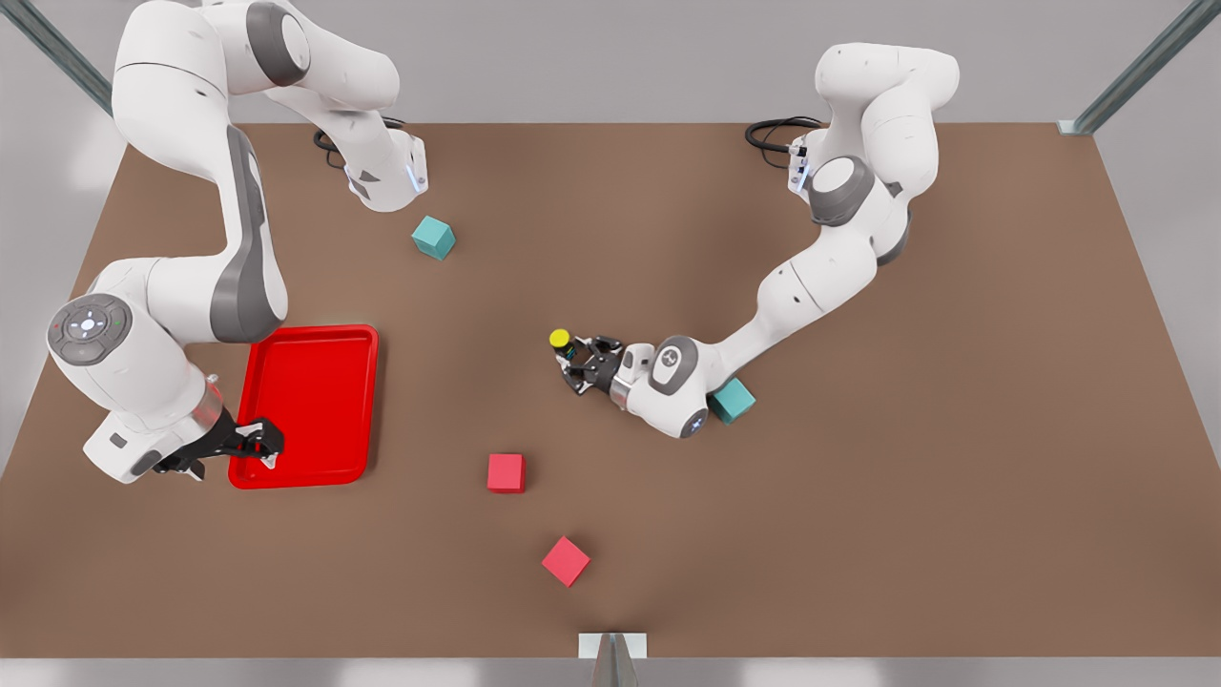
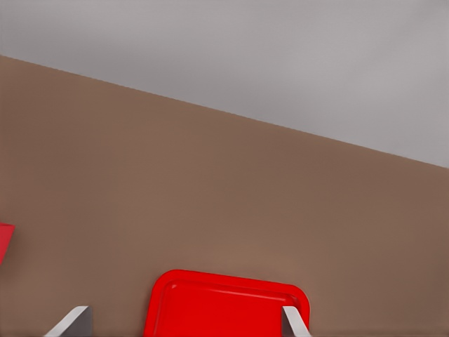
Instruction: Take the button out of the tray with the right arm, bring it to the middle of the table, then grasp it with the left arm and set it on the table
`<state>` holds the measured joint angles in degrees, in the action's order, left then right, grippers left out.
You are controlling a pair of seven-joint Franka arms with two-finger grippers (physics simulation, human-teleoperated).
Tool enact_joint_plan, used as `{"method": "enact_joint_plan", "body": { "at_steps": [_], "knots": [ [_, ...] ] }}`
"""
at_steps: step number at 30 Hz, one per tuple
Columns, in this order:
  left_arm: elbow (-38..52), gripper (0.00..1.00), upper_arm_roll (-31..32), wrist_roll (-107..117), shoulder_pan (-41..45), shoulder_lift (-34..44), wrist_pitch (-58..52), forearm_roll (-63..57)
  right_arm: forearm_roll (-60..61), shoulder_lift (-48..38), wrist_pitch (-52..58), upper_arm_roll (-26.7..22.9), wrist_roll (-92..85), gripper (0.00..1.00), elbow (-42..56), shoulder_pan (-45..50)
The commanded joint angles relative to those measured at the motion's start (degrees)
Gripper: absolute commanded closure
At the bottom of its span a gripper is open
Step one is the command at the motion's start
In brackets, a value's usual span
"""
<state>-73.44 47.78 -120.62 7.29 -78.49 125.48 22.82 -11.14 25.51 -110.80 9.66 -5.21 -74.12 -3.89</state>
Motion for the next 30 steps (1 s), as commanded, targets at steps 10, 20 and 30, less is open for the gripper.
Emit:
{"method": "enact_joint_plan", "body": {
  "at_steps": [10,20,30],
  "knots": [
    [-0.6,0.00,1.3,-0.1,-0.8,0.4,-1.3,2.2,0.2,-7.6,8.0,0.0,0.2,0.00,-2.0,-2.0],
    [-0.6,0.00,6.0,4.8,-2.1,0.4,-1.6,2.2,1.8,-17.5,7.0,0.1,0.3,0.00,-12.6,-3.8],
    [0.0,0.00,18.4,55.8,-10.0,29.3,-5.0,-2.6,2.1,-16.7,7.3,0.2,0.2,0.00,-12.4,-3.1]
  ]
}}
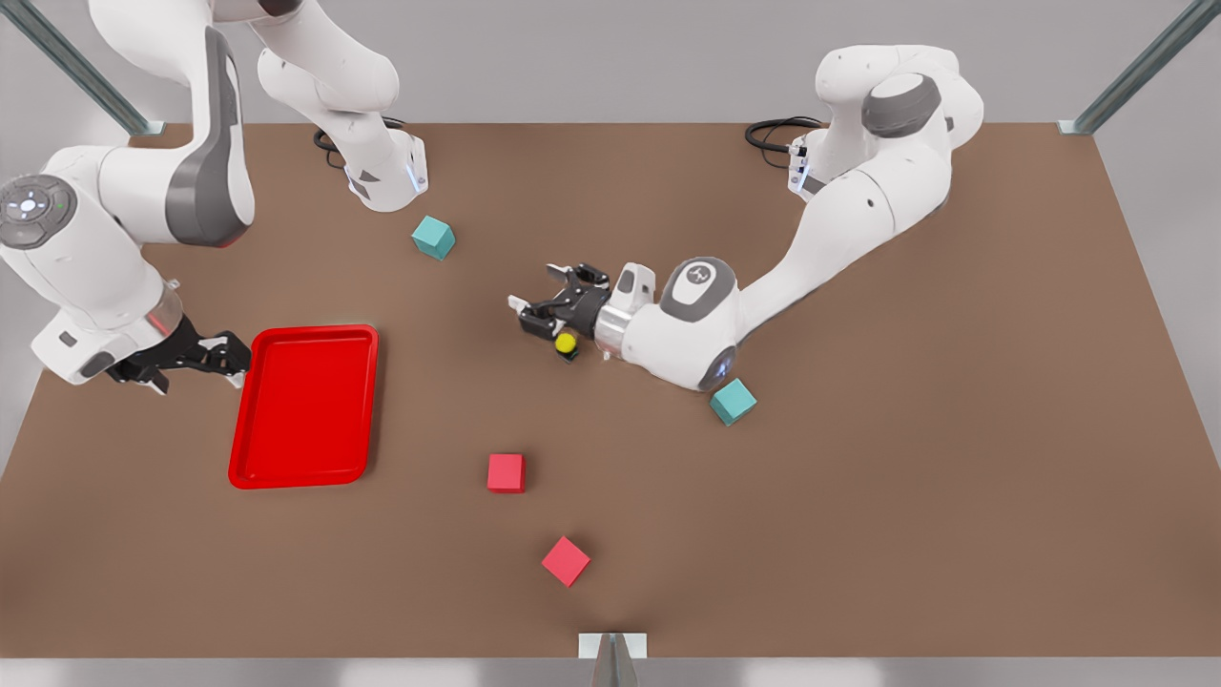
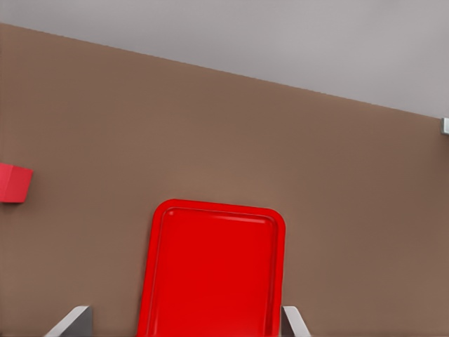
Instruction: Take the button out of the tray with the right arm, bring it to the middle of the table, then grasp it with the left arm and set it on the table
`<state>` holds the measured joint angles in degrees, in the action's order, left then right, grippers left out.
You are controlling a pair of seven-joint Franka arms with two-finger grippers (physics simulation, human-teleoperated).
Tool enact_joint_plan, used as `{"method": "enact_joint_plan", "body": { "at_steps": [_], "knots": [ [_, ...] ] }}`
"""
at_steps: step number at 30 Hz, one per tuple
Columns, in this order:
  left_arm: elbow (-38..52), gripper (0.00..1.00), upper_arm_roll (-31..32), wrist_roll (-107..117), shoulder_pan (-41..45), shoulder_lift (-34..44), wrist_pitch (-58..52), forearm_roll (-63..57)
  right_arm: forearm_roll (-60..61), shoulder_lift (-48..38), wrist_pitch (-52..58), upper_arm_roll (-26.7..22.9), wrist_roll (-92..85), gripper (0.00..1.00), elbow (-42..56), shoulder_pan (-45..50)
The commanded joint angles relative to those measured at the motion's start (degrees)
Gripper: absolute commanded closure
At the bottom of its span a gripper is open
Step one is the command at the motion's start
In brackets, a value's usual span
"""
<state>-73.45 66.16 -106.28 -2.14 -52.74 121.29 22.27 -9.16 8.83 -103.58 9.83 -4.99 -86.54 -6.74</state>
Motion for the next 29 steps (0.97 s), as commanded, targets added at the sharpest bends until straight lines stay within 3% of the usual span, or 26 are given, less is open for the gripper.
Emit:
{"method": "enact_joint_plan", "body": {
  "at_steps": [1,3,4,6,11,12,13,14,15,17,18,20,29],
  "knots": [
    [0.2,0.00,-0.1,58.9,-3.2,8.3,-4.0,-11.7,0.1,0.2,0.0,0.0,0.0,0.00,0.0,-0.1],
    [9.6,0.00,-0.2,98.3,-4.7,12.6,-26.4,-33.9,0.2,0.6,0.0,0.0,0.0,0.00,0.0,-0.1],
    [11.2,0.00,-0.2,105.3,-6.4,12.8,-37.1,-49.3,0.1,0.6,0.0,0.0,0.0,0.00,0.0,-0.1],
    [11.4,0.00,-1.2,107.8,-13.6,13.1,-49.6,-63.7,0.1,0.8,-0.1,0.0,0.0,0.00,0.0,-0.1],
    [11.4,0.00,-3.7,118.7,-20.8,10.6,-52.6,-63.7,0.1,1.3,-0.1,0.1,0.0,0.00,0.1,-0.1],
    [20.2,0.00,-19.6,118.2,-7.4,12.5,-53.7,-62.7,0.1,1.4,-0.1,0.0,0.0,0.00,0.1,-0.1],
    [25.1,0.00,-42.4,117.4,2.7,14.5,-55.3,-42.3,0.1,1.4,-0.1,0.0,0.0,0.00,0.1,-0.1],
    [24.4,0.00,-61.9,110.1,8.4,17.6,-54.6,-26.3,0.1,1.5,-0.1,0.0,0.0,0.00,0.1,-0.1],
    [16.8,0.00,-71.1,106.4,7.6,24.5,-52.7,-13.5,0.1,1.5,-0.1,0.0,0.0,0.00,0.1,-0.1],
    [-22.9,0.00,-67.6,106.4,7.2,51.7,-24.6,-20.2,0.1,1.5,-0.1,0.0,0.0,0.00,0.1,-0.1],
    [-26.5,0.00,-66.9,106.6,7.4,53.7,-22.4,-22.1,0.1,2.1,-0.1,0.0,0.0,0.00,0.4,-0.1],
    [-19.2,0.00,-66.9,107.2,8.2,49.1,-29.1,-21.7,0.1,2.1,-0.1,0.0,0.0,0.00,0.5,-0.1],
    [-18.0,0.00,-65.3,107.1,9.2,44.9,-31.5,-22.1,0.1,1.4,2.2,0.3,-0.4,0.00,3.5,0.0]
  ]
}}
